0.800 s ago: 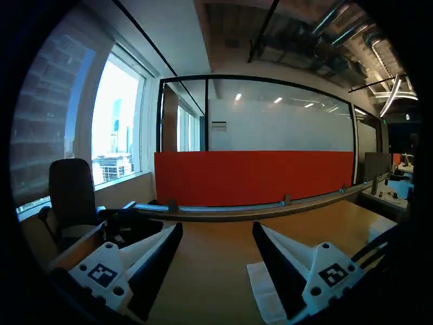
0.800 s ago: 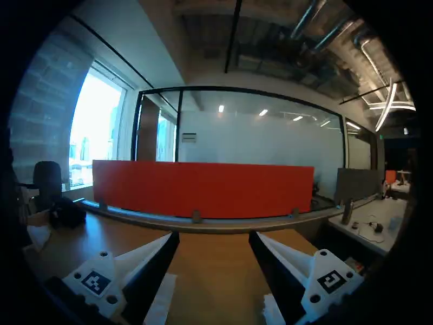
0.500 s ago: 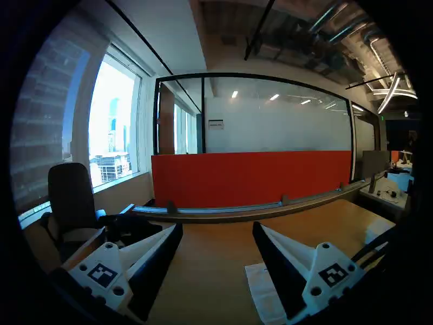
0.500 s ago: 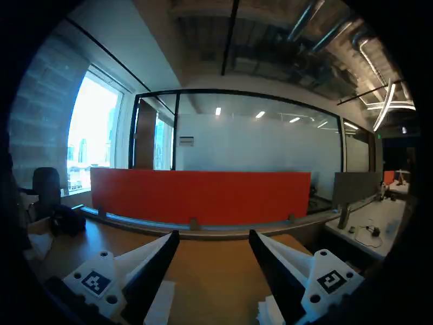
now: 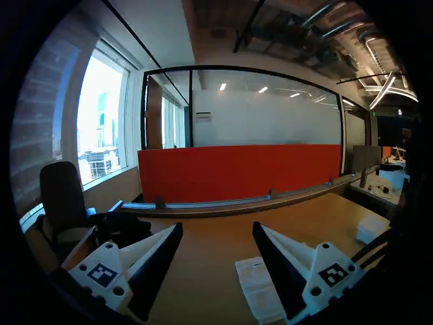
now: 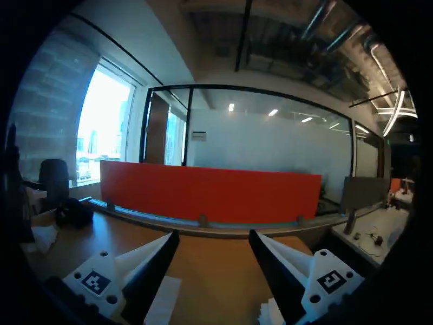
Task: Fold towel
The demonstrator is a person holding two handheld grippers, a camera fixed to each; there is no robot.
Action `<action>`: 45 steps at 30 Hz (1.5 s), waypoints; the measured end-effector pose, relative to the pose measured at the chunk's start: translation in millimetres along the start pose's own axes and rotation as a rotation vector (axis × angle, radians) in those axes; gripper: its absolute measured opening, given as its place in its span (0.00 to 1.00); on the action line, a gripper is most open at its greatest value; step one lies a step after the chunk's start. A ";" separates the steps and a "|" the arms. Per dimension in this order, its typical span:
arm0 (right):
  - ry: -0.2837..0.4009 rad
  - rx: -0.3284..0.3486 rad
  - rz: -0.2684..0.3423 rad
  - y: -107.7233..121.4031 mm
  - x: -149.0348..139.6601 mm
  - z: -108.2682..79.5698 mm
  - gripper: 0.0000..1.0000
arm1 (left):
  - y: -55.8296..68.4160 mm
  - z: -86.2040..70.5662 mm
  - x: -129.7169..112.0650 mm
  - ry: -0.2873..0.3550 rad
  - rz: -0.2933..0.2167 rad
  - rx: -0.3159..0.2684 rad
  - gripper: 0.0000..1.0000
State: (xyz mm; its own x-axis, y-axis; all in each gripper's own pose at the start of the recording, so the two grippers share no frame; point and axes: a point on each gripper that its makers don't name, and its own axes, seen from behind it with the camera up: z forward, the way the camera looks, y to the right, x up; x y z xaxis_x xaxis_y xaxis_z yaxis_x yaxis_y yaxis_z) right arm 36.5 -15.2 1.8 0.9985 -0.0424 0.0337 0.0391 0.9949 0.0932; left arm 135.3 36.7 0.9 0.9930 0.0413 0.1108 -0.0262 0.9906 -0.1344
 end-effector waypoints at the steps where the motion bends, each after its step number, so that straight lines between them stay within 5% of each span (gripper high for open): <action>1: -0.006 0.016 -0.007 -4.0 -0.8 0.9 1.00 | 1.7 0.2 0.0 -0.003 0.005 -0.010 0.96; 11: -0.103 0.178 -0.080 -38.2 -14.3 7.4 1.00 | 20.0 0.9 -6.5 -0.062 0.043 -0.129 0.96; 20: -0.158 0.246 -0.134 -47.1 -21.0 10.8 1.00 | 22.6 2.2 -17.6 -0.102 0.061 -0.156 0.95; 32: -0.297 0.369 -0.212 -66.1 -61.6 6.8 1.00 | 46.5 7.9 -56.6 -0.194 0.113 -0.259 0.96; 45: -0.359 0.436 -0.223 -86.1 -95.9 2.3 1.00 | 57.3 11.8 -86.7 -0.244 0.134 -0.309 0.96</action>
State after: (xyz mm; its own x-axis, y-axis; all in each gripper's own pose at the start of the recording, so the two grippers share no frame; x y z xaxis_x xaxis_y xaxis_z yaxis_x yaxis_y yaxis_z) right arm -62.8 -97.0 -7.2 0.8900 -0.3491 0.2933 0.1510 0.8327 0.5328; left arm 46.4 91.5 -4.8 0.9258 0.2333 0.2974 -0.0803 0.8901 -0.4486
